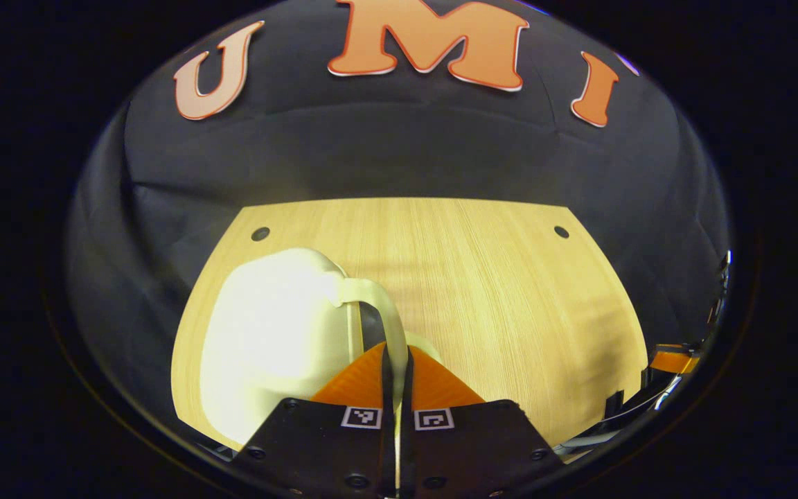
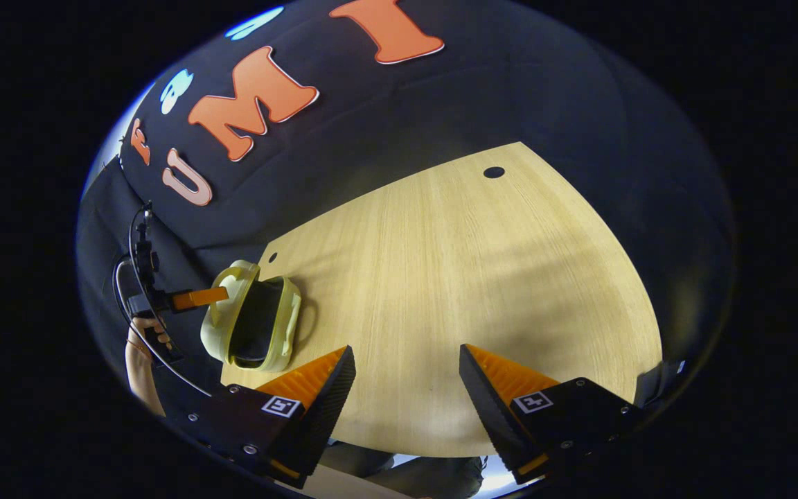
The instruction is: First open the suitcase, pack the skin care products into it, and then close the suitcase.
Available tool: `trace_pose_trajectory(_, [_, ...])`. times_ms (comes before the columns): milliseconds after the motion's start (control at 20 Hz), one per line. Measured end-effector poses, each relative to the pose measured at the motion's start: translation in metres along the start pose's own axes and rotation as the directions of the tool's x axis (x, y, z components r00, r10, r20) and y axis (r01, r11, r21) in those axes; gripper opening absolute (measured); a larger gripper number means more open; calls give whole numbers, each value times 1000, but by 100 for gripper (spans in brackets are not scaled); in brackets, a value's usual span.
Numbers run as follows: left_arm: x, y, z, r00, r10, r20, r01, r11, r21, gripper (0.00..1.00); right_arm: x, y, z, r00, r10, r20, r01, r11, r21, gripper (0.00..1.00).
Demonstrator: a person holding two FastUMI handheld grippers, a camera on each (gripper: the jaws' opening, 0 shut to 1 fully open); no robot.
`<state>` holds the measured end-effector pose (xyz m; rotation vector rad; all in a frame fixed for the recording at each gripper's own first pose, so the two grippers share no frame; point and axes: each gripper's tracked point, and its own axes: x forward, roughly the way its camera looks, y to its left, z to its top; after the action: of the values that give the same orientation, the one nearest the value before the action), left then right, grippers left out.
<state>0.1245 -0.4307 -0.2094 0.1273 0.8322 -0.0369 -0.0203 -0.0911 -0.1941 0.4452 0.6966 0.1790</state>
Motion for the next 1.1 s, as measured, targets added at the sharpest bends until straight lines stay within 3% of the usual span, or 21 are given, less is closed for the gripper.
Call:
trace_pose_trajectory(550, [65,-26,-57,986,-64,-156,62,998,-17,3,-7,-17,-15,998,-50,-28,51,998,26,96])
trace_pose_trajectory(650, [71,-28,-59,981,-77,-175,71,997,-40,13,-6,-10,-11,998,-61,-16,62,997,42,96])
trace_pose_trajectory(700, [73,-26,-57,982,-76,-170,67,996,-60,25,-5,-6,-11,998,-69,-8,69,996,48,96])
trace_pose_trajectory(750, [71,-23,-52,985,-78,-155,66,995,-79,29,-5,-1,-8,997,-79,2,79,995,53,96])
trace_pose_trajectory(900, [54,-27,-19,992,-115,-47,109,988,-114,76,-1,18,1,994,-102,29,101,994,42,96])
trace_pose_trajectory(1000, [38,-21,16,996,-80,51,85,992,-98,93,3,37,13,991,-115,74,114,993,7,96])
trace_pose_trajectory(1100, [16,-21,62,979,-97,178,116,988,-103,95,10,63,30,987,-103,125,103,995,5,96])
